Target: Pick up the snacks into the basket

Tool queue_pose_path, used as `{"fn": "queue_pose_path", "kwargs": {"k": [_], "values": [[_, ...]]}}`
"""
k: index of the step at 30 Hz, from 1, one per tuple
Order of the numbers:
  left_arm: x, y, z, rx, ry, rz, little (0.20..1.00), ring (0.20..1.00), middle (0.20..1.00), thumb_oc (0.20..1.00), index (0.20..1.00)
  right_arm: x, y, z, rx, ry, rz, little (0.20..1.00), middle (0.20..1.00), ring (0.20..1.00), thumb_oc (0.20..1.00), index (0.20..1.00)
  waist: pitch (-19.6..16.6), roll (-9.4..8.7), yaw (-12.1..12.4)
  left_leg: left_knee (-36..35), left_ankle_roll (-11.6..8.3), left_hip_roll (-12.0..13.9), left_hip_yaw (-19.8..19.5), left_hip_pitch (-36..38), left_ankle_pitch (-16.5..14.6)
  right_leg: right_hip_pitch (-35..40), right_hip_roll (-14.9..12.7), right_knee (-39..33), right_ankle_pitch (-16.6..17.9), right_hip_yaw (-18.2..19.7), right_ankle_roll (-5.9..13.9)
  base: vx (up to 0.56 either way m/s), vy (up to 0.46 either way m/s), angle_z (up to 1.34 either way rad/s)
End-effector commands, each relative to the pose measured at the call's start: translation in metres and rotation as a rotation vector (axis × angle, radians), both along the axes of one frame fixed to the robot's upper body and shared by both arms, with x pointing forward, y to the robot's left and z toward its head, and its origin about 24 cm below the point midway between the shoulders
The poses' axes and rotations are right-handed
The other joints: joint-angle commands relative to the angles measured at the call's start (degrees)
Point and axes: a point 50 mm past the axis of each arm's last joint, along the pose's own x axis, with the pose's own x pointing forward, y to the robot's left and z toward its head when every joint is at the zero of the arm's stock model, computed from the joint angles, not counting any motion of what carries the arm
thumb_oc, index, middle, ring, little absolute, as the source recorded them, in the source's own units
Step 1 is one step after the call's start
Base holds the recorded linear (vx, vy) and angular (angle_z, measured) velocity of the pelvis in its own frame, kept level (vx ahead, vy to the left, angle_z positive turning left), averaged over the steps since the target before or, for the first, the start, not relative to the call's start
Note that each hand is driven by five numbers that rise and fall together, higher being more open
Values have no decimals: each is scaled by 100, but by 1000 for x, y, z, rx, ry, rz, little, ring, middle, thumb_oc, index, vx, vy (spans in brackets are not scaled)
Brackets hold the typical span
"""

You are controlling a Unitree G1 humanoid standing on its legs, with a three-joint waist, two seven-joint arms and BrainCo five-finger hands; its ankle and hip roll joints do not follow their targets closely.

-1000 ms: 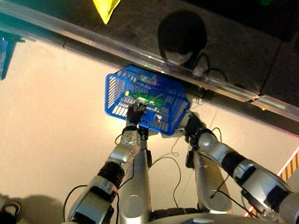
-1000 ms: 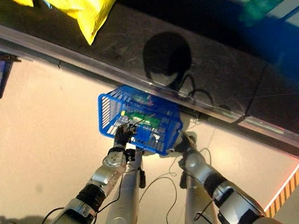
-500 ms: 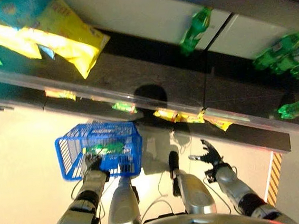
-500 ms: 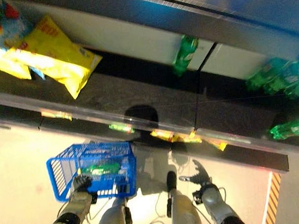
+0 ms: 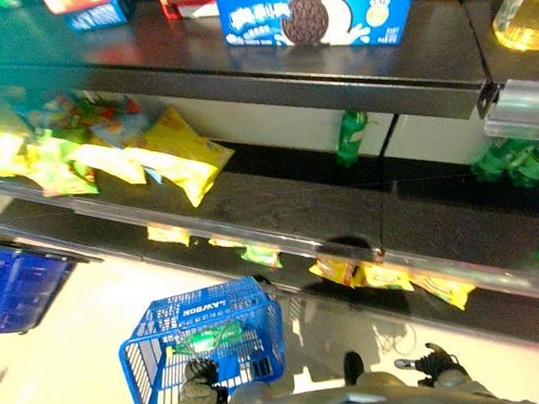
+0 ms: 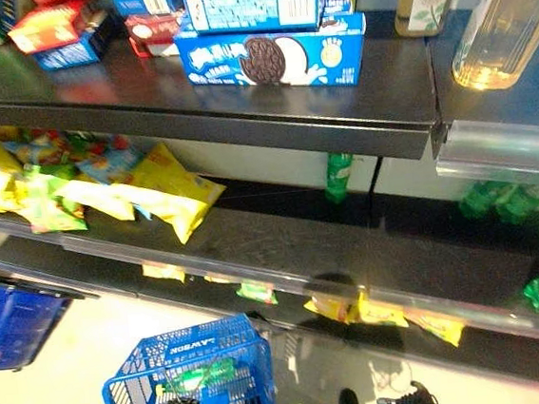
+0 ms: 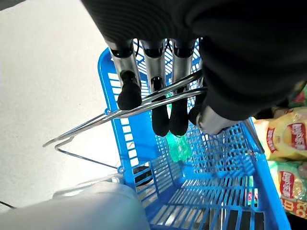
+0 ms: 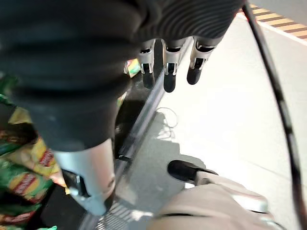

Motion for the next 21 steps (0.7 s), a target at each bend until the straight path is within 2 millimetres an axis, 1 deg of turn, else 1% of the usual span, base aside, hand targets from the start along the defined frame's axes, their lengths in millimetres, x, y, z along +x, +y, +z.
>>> {"fn": "queue_pose_path", "kwargs": {"k": [1,4,5,6,7,8,9,10,11,12,13,14,15,16,17,18,19,20,21], "values": [[-3,15,3,113,12,-56,200,200,200,200,200,12,4,2,-7,-39,-43,1000,1000,1000,1000,1000,181,-464,67,166,315,329,35,78,-342,-644,-202,755,-200,241,386,15,283,-14],[-2,15,4,131,1,-67,200,200,200,200,200,15,5,3,-11,-51,-31,1000,1000,1000,1000,1000,130,-354,46,-31,67,631,-138,243,-234,-611,-322,816,-202,263,498,34,332,-1],[-2,15,4,131,2,-67,200,200,200,200,200,15,5,3,-11,-51,-31,1000,1000,1000,1000,1000,136,-351,44,-37,65,635,-140,254,-233,-602,-319,817,-205,260,497,32,296,6],[0,14,4,139,0,-89,200,200,200,200,200,17,5,4,-13,-61,-32,1000,1000,1000,1000,1000,156,-350,20,27,5,726,-79,152,-185,-574,-454,838,-170,262,564,10,403,18],[3,17,5,150,-1,-111,200,200,200,200,200,22,8,4,1,-78,-33,1000,1000,1000,1000,1000,135,-395,16,127,-19,697,25,215,-435,-518,-620,829,-109,223,665,27,566,25],[8,18,7,167,0,-150,200,200,200,200,200,24,12,4,13,-92,-43,1000,1000,1000,1000,1000,112,-446,-8,98,-30,631,115,208,-471,-454,-760,772,-19,148,742,22,540,34],[12,19,8,182,-6,-183,200,200,200,200,200,28,14,5,23,-112,-57,1000,1000,1000,1000,1000,91,-512,-22,63,0,513,180,208,-575,-436,-907,757,104,65,824,43,456,35],[15,20,9,193,-11,-199,200,200,200,200,200,32,18,6,34,-123,-46,1000,1000,1000,1000,1000,70,-592,-25,-17,25,408,210,256,-673,-465,-1042,748,274,61,899,37,402,35],[19,24,12,213,-17,-224,200,200,200,200,200,35,23,6,42,-138,-30,1000,1000,1000,1000,1000,70,-664,-9,-122,70,303,284,296,-687,-483,-1160,742,489,34,954,35,442,35],[25,22,14,226,-38,-261,200,200,200,200,200,50,31,12,56,-202,-3,1000,1000,1000,1000,1000,81,-764,-14,-266,114,138,412,365,-737,-610,-1361,751,1006,-12,1003,18,292,26],[25,23,14,227,-38,-261,200,200,200,200,200,50,32,12,56,-201,-3,1000,1000,1000,1000,1000,77,-778,-3,-266,123,121,426,365,-737,-614,-1375,737,1021,5,1014,-28,326,6],[29,26,16,239,-49,-273,200,200,200,200,200,62,36,17,62,-244,27,1000,1000,1000,1000,1000,122,-816,46,-266,169,52,563,404,-823,-754,-1478,707,1265,-293,982,-108,435,-22],[30,36,19,283,-44,-279,200,200,200,200,200,88,51,32,78,-365,113,1000,1000,1000,1000,1000,241,-778,103,-266,205,-33,855,445,-871,-874,-1497,667,1253,-906,922,-108,427,-66],[30,36,19,283,-44,-279,200,200,200,200,200,88,51,32,78,-364,113,1000,1000,1000,1000,1000,246,-776,102,-266,204,-29,855,452,-873,-867,-1493,668,1251,-907,921,-84,495,-99],[24,40,18,289,-16,-271,200,200,200,200,200,103,58,44,87,-446,183,1000,1000,1000,1000,1000,285,-727,114,-266,257,-101,952,473,-888,-886,-1304,847,1003,-1019,852,11,444,-115],[22,46,18,299,-3,-245,200,200,200,200,200,111,60,57,98,-539,222,1000,1000,1000,1000,1000,304,-675,-19,-266,364,-276,893,458,-858,-997,-691,1088,536,-455,693,8,444,-91],[22,46,18,299,-3,-245,200,200,200,200,200,111,60,57,98,-539,222,1000,1000,1000,1000,1000,295,-678,-15,-266,363,-277,899,445,-849,-1014,-691,1090,543,-448,690,36,338,-60],[20,49,18,297,3,-234,200,200,200,200,200,116,60,67,102,-596,245,1000,1000,1000,1000,1000,297,-675,-73,-266,396,-343,879,442,-836,-1048,-334,1122,347,-170,587,76,240,-26],[14,53,17,305,26,-223,200,200,200,200,200,118,58,84,123,-698,268,1000,1000,1000,1000,1000,278,-695,-157,-266,452,-463,910,498,-857,-1027,171,1123,116,-8,405,75,240,-8]]}}
